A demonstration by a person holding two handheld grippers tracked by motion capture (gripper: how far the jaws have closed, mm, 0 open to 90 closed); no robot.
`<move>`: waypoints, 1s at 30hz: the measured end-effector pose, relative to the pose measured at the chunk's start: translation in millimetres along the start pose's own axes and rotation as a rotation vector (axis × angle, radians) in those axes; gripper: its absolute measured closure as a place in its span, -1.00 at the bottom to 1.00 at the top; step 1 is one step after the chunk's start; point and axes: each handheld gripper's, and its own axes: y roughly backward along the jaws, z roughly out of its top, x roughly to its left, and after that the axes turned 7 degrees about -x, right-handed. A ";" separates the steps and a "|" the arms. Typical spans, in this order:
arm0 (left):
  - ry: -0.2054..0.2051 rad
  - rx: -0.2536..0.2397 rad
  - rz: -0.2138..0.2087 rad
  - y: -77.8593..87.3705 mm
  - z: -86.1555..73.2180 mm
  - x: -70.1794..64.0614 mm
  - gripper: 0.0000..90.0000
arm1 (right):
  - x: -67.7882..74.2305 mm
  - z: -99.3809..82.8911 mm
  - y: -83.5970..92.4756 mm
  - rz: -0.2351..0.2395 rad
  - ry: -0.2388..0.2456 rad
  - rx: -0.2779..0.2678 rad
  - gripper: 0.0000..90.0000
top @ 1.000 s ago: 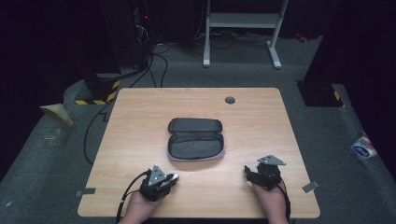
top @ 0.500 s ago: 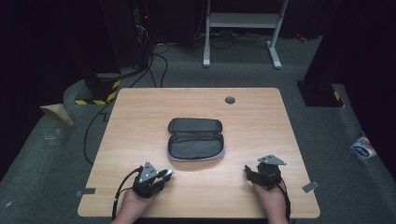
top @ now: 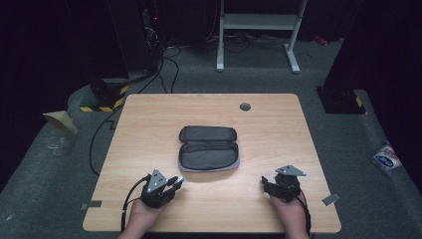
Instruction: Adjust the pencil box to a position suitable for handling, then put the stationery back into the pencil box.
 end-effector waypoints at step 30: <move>0.038 -0.088 0.009 -7.0 26.6 13.0 0.62 | 0.2 0.6 -0.9 -0.008 -0.004 -0.001 -0.36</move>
